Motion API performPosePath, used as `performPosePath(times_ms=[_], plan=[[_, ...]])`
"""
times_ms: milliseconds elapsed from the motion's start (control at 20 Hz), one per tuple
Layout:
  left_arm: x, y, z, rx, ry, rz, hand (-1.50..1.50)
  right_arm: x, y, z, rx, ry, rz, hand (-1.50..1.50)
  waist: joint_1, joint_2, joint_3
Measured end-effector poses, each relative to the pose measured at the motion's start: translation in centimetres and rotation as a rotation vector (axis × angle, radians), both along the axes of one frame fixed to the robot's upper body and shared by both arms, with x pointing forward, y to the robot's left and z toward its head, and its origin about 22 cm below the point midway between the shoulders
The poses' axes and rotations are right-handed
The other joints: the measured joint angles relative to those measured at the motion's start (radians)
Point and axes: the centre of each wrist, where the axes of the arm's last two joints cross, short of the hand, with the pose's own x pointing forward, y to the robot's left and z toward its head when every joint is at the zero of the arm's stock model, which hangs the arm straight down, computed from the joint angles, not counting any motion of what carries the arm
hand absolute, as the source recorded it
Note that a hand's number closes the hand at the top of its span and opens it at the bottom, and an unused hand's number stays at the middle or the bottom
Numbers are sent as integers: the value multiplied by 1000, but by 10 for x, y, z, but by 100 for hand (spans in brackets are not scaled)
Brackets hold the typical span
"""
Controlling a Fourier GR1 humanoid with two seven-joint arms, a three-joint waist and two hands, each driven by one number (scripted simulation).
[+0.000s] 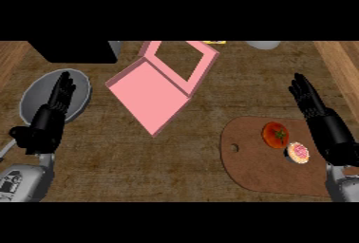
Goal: Pick the cupcake from the cutting board and place it in the cardboard box
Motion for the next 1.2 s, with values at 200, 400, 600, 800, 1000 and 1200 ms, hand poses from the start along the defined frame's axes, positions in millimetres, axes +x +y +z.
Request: performPosePath(times_ms=[200, 400, 600, 800, 1000, 1200], plan=[[-13, 4, -13, 37, 51, 35, 0, 15, -12, 18, 76, -81, -21, -150, 4, 6, 9], [-21, 10, -22, 80, 138, 74, 0, 19, -50, 30, -72, -115, -167, 150, -4, 13, 6], [-31, 3, -30, 86, 210, 76, 0, 15, -59, -2, 16, -103, -417, -150, 0, 12, 12], [-44, -3, -24, 93, 239, 78, 0, 3, -73, -24, 52, -135, -467, -150, 0, 9, 13], [-45, -7, -26, 93, 246, 88, 0, -9, -97, -16, -140, -92, -416, -150, -4, 9, 12], [-46, -5, -26, 94, 254, 89, 0, -16, -121, 8, -387, 8, -347, -150, -4, 8, 11]])
